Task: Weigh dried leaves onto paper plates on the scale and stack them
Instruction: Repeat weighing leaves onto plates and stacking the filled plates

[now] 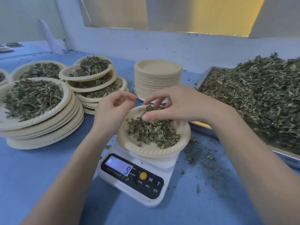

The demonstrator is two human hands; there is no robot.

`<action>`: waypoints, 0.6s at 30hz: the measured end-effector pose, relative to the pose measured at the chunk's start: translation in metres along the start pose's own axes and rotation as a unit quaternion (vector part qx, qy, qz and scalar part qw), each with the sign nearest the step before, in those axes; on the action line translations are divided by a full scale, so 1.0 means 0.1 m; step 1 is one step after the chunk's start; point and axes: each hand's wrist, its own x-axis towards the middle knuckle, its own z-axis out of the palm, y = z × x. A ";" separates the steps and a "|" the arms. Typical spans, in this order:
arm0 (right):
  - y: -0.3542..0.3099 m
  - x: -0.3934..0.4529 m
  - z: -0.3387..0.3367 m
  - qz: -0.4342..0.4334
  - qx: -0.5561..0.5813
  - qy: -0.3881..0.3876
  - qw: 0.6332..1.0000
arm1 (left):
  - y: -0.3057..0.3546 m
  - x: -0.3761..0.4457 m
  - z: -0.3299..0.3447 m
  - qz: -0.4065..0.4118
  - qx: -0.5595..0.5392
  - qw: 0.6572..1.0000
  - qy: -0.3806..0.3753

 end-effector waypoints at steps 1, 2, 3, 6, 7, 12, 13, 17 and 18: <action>-0.03 0.01 0.02 -0.008 -0.028 0.001 1.000 | 0.00 0.00 0.00 -0.004 -0.004 1.000 0.001; -0.05 0.01 0.04 -0.015 -0.053 0.009 0.998 | 0.00 0.00 0.00 -0.007 -0.009 1.000 0.002; -0.07 0.02 0.06 -0.022 -0.070 0.017 0.997 | 0.01 0.01 0.00 -0.010 -0.013 1.000 0.003; -0.13 0.03 0.15 -0.037 -0.097 0.019 0.994 | 0.00 0.01 -0.01 -0.012 -0.022 1.000 0.000; -0.14 0.04 0.18 -0.041 -0.115 0.015 0.992 | 0.00 0.01 -0.01 -0.012 -0.020 1.000 0.001; -0.17 0.10 0.26 -0.065 -0.146 -0.006 0.987 | -0.02 0.03 -0.02 -0.003 -0.008 1.000 0.009; -0.17 0.10 0.25 -0.067 -0.136 0.001 0.988 | -0.02 0.03 -0.02 -0.001 -0.005 1.000 0.011; -0.16 0.04 0.14 -0.055 -0.042 0.039 0.997 | -0.02 0.02 -0.01 -0.003 0.000 1.000 0.012; -0.15 0.03 0.11 -0.049 -0.007 0.042 0.998 | -0.02 0.02 -0.01 -0.004 0.001 1.000 0.013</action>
